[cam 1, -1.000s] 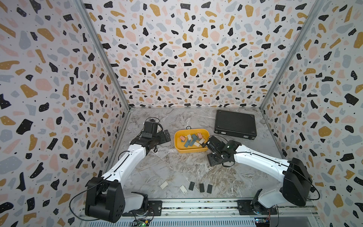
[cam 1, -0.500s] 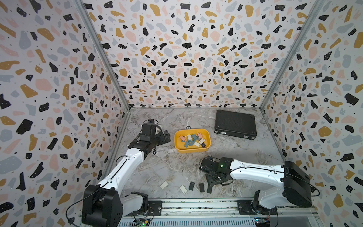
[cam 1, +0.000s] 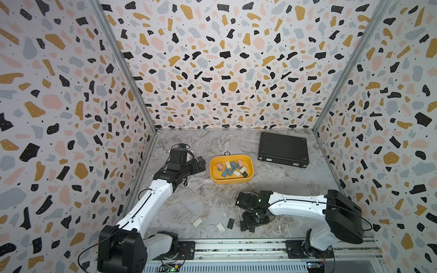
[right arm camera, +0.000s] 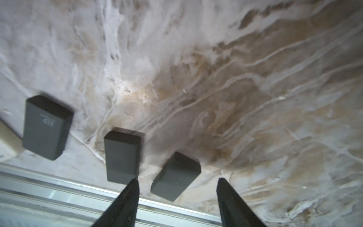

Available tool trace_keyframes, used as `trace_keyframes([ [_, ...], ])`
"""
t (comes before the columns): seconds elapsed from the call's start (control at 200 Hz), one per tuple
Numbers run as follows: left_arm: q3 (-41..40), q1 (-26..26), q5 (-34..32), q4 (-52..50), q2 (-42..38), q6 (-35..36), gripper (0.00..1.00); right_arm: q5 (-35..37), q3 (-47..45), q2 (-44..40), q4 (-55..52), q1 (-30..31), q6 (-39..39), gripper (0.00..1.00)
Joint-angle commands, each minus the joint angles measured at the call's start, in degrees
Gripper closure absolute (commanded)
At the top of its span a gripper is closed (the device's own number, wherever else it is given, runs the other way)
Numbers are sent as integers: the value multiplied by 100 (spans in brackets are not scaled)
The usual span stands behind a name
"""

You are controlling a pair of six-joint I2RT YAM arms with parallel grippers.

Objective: Put the eraser in the storage box
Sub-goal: Pick up the eraser from the center of the board.

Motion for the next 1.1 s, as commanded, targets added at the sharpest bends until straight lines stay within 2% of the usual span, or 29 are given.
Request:
trace_keyframes([
  [0.0, -53, 40, 42, 158, -81, -7, 1, -229, 92, 4, 20, 28, 52, 35],
  [0.275, -38, 41, 49, 136, -81, -8, 0, -324, 70, 268, -6, 2, 51, 37],
  [0.671, -38, 41, 71, 149, -72, -16, 1, -287, -241, 157, 25, -201, 166, 43],
  [1.096, -3, 41, 123, 167, -2, -12, 0, 27, -256, -359, -166, -210, 124, 44],
])
